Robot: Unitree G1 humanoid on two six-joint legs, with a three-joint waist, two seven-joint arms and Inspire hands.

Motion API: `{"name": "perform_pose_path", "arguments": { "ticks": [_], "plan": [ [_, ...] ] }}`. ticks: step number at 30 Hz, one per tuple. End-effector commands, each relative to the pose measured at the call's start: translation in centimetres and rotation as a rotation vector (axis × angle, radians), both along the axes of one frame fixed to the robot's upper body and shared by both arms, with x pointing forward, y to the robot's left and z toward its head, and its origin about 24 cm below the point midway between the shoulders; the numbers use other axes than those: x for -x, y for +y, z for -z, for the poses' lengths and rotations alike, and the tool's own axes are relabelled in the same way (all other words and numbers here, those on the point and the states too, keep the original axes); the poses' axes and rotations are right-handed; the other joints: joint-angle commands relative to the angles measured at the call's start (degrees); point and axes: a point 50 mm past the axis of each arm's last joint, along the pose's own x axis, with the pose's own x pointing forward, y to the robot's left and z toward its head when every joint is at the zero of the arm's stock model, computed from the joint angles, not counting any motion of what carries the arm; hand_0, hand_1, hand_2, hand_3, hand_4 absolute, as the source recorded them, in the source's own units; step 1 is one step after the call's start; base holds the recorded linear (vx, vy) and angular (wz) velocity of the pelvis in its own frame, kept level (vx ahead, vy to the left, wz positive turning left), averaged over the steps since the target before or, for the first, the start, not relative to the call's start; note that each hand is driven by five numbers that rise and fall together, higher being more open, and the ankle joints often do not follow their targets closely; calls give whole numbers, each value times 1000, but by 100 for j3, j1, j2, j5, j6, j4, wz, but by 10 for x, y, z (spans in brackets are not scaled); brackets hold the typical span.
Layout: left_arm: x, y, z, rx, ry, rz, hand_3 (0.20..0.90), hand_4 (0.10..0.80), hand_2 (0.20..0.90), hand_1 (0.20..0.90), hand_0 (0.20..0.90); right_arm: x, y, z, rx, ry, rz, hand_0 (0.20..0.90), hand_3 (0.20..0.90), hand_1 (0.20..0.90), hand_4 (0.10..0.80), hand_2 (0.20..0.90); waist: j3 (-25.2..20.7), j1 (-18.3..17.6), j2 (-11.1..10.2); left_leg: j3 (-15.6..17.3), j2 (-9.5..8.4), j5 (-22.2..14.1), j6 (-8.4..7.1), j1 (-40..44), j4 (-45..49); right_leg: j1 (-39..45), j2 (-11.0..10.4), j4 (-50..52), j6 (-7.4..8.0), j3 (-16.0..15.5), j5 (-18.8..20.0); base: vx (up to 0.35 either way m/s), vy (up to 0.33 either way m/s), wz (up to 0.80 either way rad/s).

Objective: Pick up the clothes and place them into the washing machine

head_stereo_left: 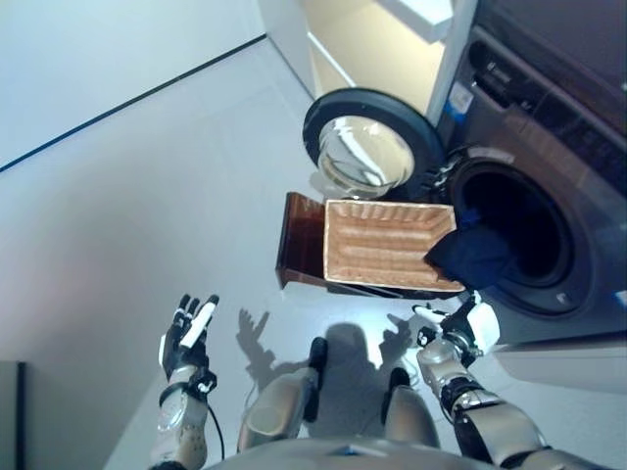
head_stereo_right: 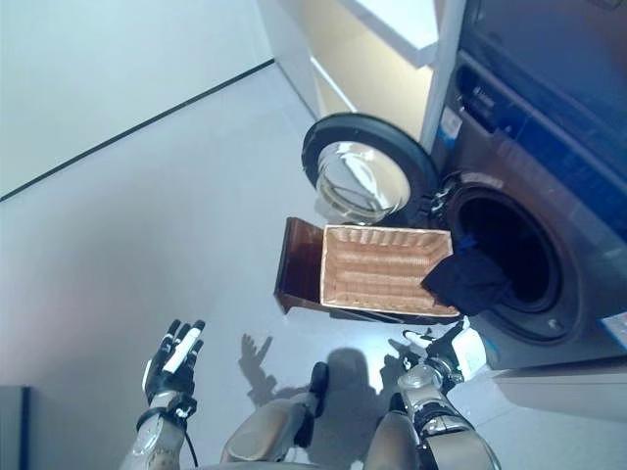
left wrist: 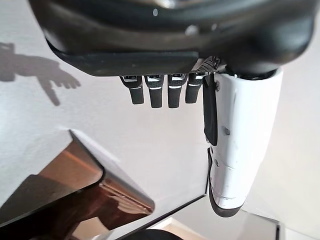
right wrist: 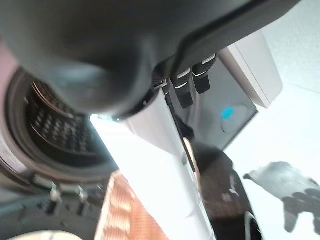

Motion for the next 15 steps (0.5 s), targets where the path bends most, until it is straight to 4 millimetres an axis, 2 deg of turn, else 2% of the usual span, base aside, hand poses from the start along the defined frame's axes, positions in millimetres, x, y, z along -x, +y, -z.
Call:
{"name": "perform_pose_path", "arguments": {
  "ticks": [1,4,7,9,12,13,14,15],
  "plan": [
    [-10,27,-13,-144,-47,-46,900,800,900,900,900,-25,7,-26,-34,-229,-49,900,900,900,800,900,-314,50,-110,252,-148,-415,-300,230,255,624,113,-451,-146,-203,-94,69,-55,11],
    [-4,31,-7,-172,5,-60,900,800,900,900,900,-24,11,-26,-46,-241,-92,900,900,900,800,900,-395,-11,-207,253,-134,-437,-296,380,208,787,123,-530,-132,-236,-73,79,-59,2],
    [11,38,10,-232,155,-67,900,800,900,900,900,-17,15,-19,-88,-219,-148,900,900,900,800,900,-579,-106,-351,301,-103,-459,-293,635,80,1027,124,-672,-94,-276,-2,73,-47,0],
    [14,39,14,-240,184,-73,900,800,900,900,900,-17,18,-18,-120,-230,-155,900,900,900,800,900,-624,-139,-393,316,-96,-461,-289,706,25,1095,128,-725,-80,-275,29,44,-31,0],
    [32,45,30,-298,356,-38,900,800,900,900,900,-4,24,-8,-215,-210,-196,900,900,900,800,900,-803,-279,-513,399,-61,-444,-298,948,-162,1323,126,-927,-31,-247,152,46,-30,2],
    [33,45,30,-298,356,-38,900,800,900,900,900,-4,24,-8,-216,-210,-196,900,900,900,800,900,-800,-280,-512,399,-61,-442,-298,954,-166,1330,126,-932,-31,-247,153,50,-22,0],
    [48,47,41,-322,491,-7,900,800,900,900,900,2,29,-1,-273,-193,-205,900,900,900,800,900,-883,-346,-563,449,-46,-439,-298,1092,-262,1437,128,-1021,-10,-211,219,34,-17,-7],
    [50,46,44,-334,525,-1,900,800,900,900,900,5,33,1,-320,-207,-204,900,900,900,800,900,-924,-398,-594,468,-33,-439,-299,1144,-305,1473,134,-1068,7,-171,254,34,-17,-8]
  ]
}}
